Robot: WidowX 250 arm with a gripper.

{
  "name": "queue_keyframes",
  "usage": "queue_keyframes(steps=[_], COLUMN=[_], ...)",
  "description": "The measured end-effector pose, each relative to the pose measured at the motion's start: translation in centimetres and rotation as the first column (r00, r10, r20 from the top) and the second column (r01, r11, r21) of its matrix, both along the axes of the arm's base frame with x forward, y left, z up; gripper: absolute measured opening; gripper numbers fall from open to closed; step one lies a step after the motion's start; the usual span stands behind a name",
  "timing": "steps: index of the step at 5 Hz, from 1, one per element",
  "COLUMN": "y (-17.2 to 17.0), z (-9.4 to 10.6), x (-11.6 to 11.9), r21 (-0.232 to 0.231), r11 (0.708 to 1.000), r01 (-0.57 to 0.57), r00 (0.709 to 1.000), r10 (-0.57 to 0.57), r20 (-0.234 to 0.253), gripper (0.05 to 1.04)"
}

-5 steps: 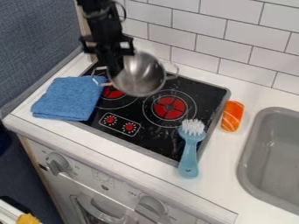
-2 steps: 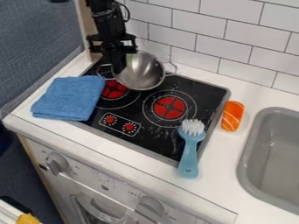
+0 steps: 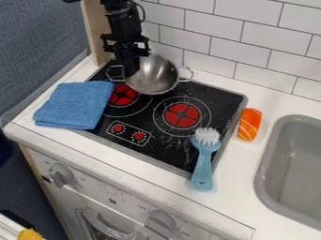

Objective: Moved the silver pot to the upper center of the burner

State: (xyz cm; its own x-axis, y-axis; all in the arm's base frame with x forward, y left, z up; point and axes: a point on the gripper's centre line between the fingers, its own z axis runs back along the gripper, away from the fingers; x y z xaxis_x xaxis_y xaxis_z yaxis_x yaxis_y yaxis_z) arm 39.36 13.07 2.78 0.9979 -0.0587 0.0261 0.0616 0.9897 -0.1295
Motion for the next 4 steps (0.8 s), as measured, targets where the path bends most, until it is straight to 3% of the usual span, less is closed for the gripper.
queue_keyframes(steps=[1,2,4], y=[-0.08,0.15,0.36], z=[0.02,-0.35,-0.41], x=[0.52,0.78,0.77], r21=[0.066,0.134,0.209], r11=[0.998,0.991,0.978], r01=[0.01,0.002,-0.023], r00=[1.0,1.0,1.0], r10=[-0.011,-0.004,0.024], r20=[0.012,0.013,-0.002], gripper=[0.102,0.285,0.868])
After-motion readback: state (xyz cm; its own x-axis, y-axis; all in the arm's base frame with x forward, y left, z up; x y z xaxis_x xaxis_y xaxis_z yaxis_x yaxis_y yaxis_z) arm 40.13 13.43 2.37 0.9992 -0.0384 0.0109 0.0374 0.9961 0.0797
